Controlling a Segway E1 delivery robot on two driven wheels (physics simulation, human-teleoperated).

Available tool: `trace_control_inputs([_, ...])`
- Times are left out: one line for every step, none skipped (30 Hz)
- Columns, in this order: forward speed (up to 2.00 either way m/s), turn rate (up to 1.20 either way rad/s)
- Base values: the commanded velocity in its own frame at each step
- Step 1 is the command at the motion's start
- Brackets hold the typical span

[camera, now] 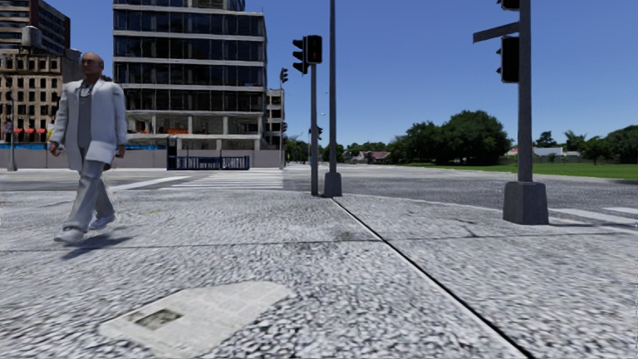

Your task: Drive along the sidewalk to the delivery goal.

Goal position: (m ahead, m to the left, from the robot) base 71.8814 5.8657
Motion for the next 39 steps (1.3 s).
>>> trace_control_inputs([2.0, 0.38])
trace_control_inputs([2.0, 0.38])
trace_control_inputs([2.0, 0.38])
trace_control_inputs([2.0, 0.38])
trace_control_inputs([2.0, 0.38])
trace_control_inputs([2.0, 0.38])
trace_control_inputs([2.0, 0.38])
trace_control_inputs([2.0, 0.38])
trace_control_inputs([2.0, 0.38])
trace_control_inputs([2.0, 0.38])
trace_control_inputs([2.0, 0.38])
trace_control_inputs([2.0, 0.38])
trace_control_inputs([2.0, 0.38])
trace_control_inputs([2.0, 0.38])
trace_control_inputs([2.0, 0.38])
trace_control_inputs([2.0, 0.38])
trace_control_inputs([2.0, 0.38])
trace_control_inputs([2.0, 0.38])
trace_control_inputs([2.0, 0.38])
trace_control_inputs([2.0, 0.38])
trace_control_inputs([2.0, 0.37])
trace_control_inputs([2.0, 0.37])
trace_control_inputs([2.0, 0.36])
trace_control_inputs([2.0, 0.36])
trace_control_inputs([2.0, 0.35])
trace_control_inputs([2.0, 0.35])
trace_control_inputs([2.0, 0.35])
trace_control_inputs([2.0, 0.35])
trace_control_inputs([2.0, 0.35])
trace_control_inputs([2.0, 0.35])
trace_control_inputs([2.0, 0.35])
trace_control_inputs([2.0, 0.35])
trace_control_inputs([2.0, 0.35])
trace_control_inputs([2.0, 0.0])
trace_control_inputs([2.0, 0.0])
trace_control_inputs([2.0, 0.0])
trace_control_inputs([2.0, 0.0])
trace_control_inputs([2.0, 0.0])
trace_control_inputs([2.0, 0.0])
